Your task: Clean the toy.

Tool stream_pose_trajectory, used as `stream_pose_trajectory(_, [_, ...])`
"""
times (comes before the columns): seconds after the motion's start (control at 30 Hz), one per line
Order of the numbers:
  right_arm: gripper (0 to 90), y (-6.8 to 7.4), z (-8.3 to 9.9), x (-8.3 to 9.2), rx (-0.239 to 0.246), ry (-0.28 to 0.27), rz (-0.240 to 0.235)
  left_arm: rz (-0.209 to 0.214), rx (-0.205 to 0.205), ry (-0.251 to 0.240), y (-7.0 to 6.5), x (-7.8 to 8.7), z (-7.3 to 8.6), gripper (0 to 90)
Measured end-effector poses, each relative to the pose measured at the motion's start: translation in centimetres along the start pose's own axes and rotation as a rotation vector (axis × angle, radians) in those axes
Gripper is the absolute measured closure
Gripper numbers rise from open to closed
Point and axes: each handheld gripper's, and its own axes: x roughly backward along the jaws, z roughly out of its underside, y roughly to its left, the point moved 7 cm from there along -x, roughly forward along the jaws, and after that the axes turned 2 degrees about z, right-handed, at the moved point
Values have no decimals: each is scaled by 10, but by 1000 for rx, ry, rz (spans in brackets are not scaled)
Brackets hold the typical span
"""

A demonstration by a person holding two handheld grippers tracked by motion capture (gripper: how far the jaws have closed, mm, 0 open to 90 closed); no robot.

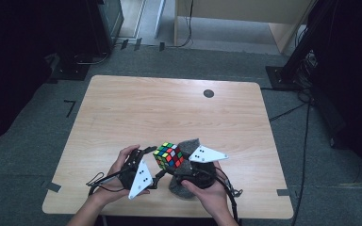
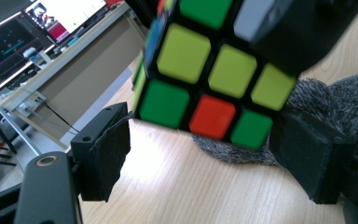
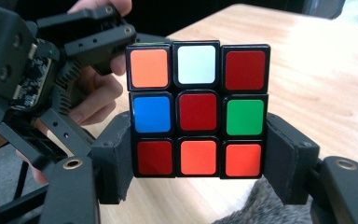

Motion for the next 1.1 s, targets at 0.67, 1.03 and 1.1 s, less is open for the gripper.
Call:
stream_pose_trajectory(0.67, [285,-7,2,0,-129,-13,-66,3,17,34,-1,-4,13,330])
stream_pose_trajectory(1.03, [300,-40,16,5,-66,46,24,-37,184,45,27,3,25,340])
stream_pose_trajectory(1.1, [247,-47,34,-6,-19,145,59,-41,197,45,28,3,26,340])
